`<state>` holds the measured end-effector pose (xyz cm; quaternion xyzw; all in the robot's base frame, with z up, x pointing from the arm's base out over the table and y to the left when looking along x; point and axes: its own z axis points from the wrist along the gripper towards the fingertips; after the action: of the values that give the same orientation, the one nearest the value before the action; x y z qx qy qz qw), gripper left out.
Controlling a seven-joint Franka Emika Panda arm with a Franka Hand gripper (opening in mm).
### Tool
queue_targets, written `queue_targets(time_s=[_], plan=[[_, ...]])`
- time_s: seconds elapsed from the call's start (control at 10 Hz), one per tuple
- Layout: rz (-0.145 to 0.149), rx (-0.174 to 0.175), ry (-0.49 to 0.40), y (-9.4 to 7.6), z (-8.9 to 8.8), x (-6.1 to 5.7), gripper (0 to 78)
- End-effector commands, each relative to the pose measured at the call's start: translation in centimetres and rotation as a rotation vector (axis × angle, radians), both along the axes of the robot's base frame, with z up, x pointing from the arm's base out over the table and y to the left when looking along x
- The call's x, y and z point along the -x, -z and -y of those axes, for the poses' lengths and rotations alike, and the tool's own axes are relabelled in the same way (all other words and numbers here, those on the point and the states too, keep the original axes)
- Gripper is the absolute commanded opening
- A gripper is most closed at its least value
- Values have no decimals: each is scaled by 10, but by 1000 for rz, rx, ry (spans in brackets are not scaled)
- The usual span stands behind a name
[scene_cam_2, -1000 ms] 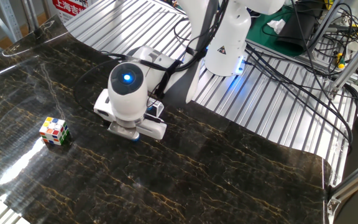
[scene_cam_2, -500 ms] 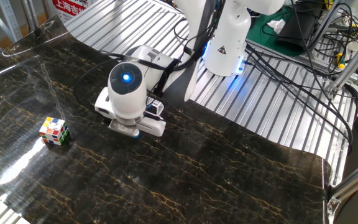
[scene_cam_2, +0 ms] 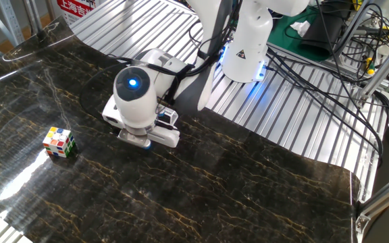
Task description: Push the soccer ball into the goal
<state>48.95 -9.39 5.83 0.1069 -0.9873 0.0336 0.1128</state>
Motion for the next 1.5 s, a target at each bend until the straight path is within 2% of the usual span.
queue_targets(time_s=[0.1, 0.2, 0.6, 0.9, 1.0, 1.2, 1.4, 1.5], plan=[[-5, 68, 19, -8, -9, 11, 0], [-4, 80, 20, -9, -10, 13, 0], [16, 63, 24, -9, -11, 13, 0], [16, 74, 43, -9, -11, 13, 0], [34, 56, 48, -9, -11, 13, 0], [36, 18, 54, -9, -11, 13, 0], [33, 11, 53, -9, -11, 13, 0], [16, 15, 51, -9, -11, 13, 0]])
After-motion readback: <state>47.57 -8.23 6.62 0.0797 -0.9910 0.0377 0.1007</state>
